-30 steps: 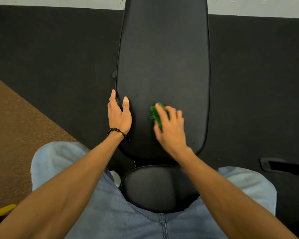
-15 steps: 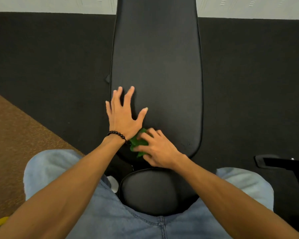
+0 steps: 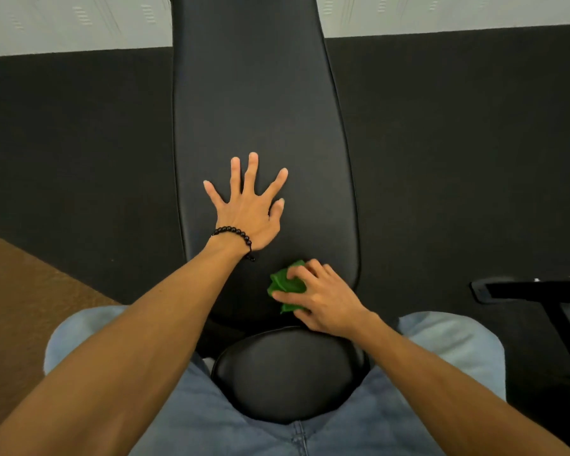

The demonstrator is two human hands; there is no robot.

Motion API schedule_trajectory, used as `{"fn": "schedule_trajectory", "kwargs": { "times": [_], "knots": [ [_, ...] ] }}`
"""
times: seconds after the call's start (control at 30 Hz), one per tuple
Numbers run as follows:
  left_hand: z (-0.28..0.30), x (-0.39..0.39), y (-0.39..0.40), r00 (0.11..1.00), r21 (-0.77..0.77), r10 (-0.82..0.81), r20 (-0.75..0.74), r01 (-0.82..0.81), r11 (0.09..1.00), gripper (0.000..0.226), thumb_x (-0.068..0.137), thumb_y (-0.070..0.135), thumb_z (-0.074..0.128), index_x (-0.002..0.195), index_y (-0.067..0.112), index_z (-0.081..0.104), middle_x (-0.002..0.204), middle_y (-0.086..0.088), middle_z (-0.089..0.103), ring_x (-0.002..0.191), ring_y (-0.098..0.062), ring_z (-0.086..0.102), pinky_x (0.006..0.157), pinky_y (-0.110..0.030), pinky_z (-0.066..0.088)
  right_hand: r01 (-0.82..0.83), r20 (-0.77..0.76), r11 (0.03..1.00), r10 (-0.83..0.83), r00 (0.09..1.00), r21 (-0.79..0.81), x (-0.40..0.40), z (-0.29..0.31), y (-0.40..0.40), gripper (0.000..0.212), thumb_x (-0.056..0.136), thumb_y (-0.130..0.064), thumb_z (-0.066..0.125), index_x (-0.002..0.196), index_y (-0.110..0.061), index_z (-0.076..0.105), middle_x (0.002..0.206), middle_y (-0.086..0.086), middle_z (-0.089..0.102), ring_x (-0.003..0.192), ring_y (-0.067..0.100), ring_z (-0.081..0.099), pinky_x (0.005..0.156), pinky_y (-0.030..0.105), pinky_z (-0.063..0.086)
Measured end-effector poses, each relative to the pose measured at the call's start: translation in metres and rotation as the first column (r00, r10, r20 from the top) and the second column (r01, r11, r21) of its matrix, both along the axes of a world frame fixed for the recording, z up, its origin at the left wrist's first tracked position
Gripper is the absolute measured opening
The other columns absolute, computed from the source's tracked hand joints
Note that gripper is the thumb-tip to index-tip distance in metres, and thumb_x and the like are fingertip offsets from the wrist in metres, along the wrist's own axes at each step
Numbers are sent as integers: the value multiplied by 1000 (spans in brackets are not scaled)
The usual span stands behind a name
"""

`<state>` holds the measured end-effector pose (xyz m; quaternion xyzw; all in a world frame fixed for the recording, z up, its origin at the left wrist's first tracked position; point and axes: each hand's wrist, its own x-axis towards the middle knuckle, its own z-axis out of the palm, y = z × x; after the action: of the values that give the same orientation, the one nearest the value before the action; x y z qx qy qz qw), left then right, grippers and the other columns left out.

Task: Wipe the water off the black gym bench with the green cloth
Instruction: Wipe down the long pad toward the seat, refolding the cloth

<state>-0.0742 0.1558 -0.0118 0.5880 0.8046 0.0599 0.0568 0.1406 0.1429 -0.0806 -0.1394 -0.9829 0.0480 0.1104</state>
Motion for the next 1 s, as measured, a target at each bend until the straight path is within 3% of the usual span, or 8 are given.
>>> {"fn": "schedule_trajectory", "kwargs": {
  "times": [0.1, 0.23, 0.4, 0.5, 0.67, 0.83, 0.93, 1.0],
  "knots": [
    [4, -1, 4, 998, -42, 18, 59, -16, 999, 52, 100, 51, 23, 149, 56, 7, 163, 3, -20, 147, -29, -25, 107, -74, -12, 184, -116, 983, -186, 976, -26, 13, 3, 29, 49, 83, -36, 61, 132, -37, 61, 118, 9, 48, 96, 30, 50, 72, 45, 51],
    [11, 0, 7, 994, -79, 38, 101, -30, 996, 51, 99, 52, 25, 148, 57, 10, 163, 4, -18, 147, -28, -25, 107, -74, -13, 591, -268, 780, -626, 732, -206, -27, 22, 30, 49, 80, -21, 67, 129, -28, 65, 117, 14, 49, 98, 33, 47, 78, 46, 50],
    [14, -5, 7, 997, -141, 10, 75, 0, 990, 60, 97, 56, 34, 148, 58, 2, 161, 4, -24, 146, -29, -28, 107, -75, -10, 58, 47, 998, -57, 997, -25, -20, 15, -4, 29, 72, -33, 77, 101, -34, 75, 120, 6, 52, 102, 29, 42, 71, 41, 51],
    [14, -5, 7, 997, -147, 7, 73, 4, 989, 64, 94, 62, 36, 148, 58, 2, 161, 4, -25, 145, -29, -29, 107, -76, -9, 155, -27, 982, -159, 987, -105, 13, 19, 19, 34, 69, -23, 78, 102, -30, 73, 117, 7, 53, 99, 30, 49, 74, 41, 53],
    [18, 5, 10, 998, -189, 32, 52, -22, 982, 77, 87, 72, 44, 150, 52, 3, 160, 0, -28, 144, -34, -31, 102, -81, -1, 681, -80, 643, -745, 662, -351, 22, 44, 28, 54, 75, -7, 73, 123, -19, 50, 119, 4, 46, 104, 25, 49, 74, 37, 50],
    [21, 14, 16, 995, -266, 65, 81, -42, 963, 92, 82, 75, 51, 151, 49, -4, 155, -2, -38, 140, -38, -37, 100, -83, 3, 740, 201, 534, -738, 644, -410, 36, 30, -20, 43, 78, -17, 71, 113, -20, 47, 115, 0, 42, 100, 31, 54, 76, 37, 41],
    [18, 15, 16, 995, -270, 71, 71, -49, 962, 98, 79, 76, 53, 151, 48, -7, 153, -3, -42, 139, -38, -38, 99, -84, 3, 757, 260, 410, -765, 589, -509, 23, 26, -41, 35, 82, -17, 68, 105, -21, 42, 108, -1, 39, 93, 36, 57, 75, 35, 40],
    [18, 17, 16, 996, -282, 69, 61, -49, 958, 100, 78, 77, 53, 151, 47, -10, 152, -3, -44, 138, -38, -39, 99, -84, 2, 768, 283, 427, -753, 595, -478, 11, 31, -48, 37, 85, -13, 65, 114, -18, 44, 116, 4, 40, 99, 38, 56, 77, 39, 45]
  ]
}}
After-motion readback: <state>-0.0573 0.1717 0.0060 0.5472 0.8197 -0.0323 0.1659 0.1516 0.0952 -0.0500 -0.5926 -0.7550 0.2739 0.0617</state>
